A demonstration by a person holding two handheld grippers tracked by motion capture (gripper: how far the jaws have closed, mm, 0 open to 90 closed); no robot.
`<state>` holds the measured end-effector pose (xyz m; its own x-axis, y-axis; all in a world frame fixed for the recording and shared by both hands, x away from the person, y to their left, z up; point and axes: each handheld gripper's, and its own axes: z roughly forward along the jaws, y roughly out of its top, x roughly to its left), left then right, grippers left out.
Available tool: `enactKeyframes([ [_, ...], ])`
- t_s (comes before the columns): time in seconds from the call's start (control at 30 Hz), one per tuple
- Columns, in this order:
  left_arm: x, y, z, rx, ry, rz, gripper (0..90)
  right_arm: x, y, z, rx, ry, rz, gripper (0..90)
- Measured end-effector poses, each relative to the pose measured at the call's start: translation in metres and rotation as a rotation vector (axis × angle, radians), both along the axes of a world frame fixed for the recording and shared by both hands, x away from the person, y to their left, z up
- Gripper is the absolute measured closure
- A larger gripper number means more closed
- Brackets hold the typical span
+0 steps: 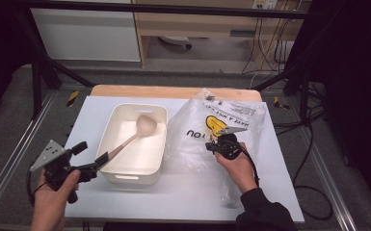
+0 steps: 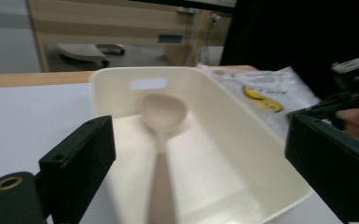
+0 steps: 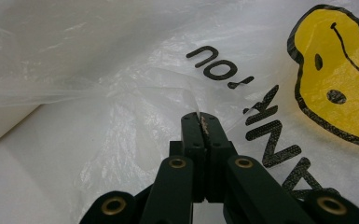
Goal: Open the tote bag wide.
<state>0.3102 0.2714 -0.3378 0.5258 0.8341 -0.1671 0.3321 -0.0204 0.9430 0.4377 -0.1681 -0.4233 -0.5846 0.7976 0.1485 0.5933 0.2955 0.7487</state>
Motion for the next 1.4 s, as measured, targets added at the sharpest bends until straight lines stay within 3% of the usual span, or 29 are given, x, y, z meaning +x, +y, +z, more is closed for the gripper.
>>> enactKeyframes([
  [0.17,0.002,-0.042,0.0,0.092,-0.035,-0.043,14.9,-0.002,0.002,0.003,0.004,0.002,0.006,90.0],
  [0.33,0.005,-0.077,-0.01,0.128,-0.006,-0.119,15.1,-0.005,0.003,0.006,0.025,-0.002,0.009,90.0],
  [0.47,0.007,-0.105,-0.015,0.132,0.013,-0.137,12.9,-0.008,0.001,0.009,0.036,0.0,0.011,90.0],
  [0.7,0.007,-0.157,-0.03,0.165,0.015,-0.227,15.2,-0.009,-0.005,0.012,0.059,0.004,0.01,90.0],
  [0.8,0.007,-0.181,-0.042,0.186,0.036,-0.282,19.9,-0.009,-0.004,0.012,0.059,0.006,0.013,90.0],
  [0.93,0.013,-0.206,-0.058,0.183,0.062,-0.296,31.4,-0.01,-0.002,0.013,0.056,0.007,0.017,90.0],
  [1.13,0.029,-0.232,-0.081,0.222,0.074,-0.285,46.8,-0.011,-0.001,0.016,0.057,0.003,0.022,90.0],
  [1.23,0.038,-0.242,-0.091,0.269,0.069,-0.274,55.3,-0.012,-0.002,0.017,0.062,0.008,0.022,90.0],
  [1.4,0.058,-0.253,-0.103,0.272,0.141,-0.269,67.4,-0.013,-0.004,0.018,0.07,0.007,0.015,90.0],
])
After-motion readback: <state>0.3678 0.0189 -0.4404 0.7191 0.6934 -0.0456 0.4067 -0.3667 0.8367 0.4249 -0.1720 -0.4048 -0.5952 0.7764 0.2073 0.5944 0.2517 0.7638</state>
